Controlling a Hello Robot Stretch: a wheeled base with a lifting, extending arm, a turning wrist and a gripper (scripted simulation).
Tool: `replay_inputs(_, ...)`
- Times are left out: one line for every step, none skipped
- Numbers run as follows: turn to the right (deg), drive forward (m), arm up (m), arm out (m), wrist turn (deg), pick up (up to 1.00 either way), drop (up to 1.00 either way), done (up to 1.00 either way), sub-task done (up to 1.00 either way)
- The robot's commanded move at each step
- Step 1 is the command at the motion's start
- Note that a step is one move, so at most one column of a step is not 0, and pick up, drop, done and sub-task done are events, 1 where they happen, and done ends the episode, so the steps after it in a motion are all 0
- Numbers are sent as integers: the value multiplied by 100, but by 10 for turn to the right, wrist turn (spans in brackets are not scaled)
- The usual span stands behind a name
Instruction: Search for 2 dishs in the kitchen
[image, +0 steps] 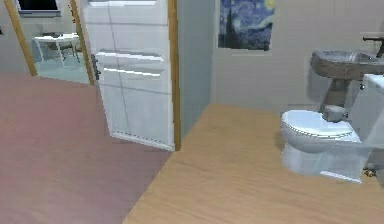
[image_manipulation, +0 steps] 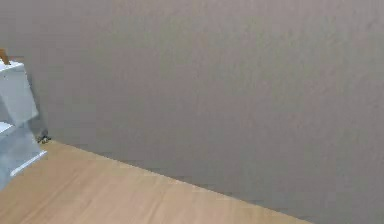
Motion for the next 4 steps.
replay_inputs(-390,0,0,0,0,0,0,0,0)
replay_inputs(0,100,0,0,0,0,0,0,0)
replay_inputs(0,100,0,0,0,0,0,0,0)
replay_inputs(30,0,0,0,0,0,0,0,0)
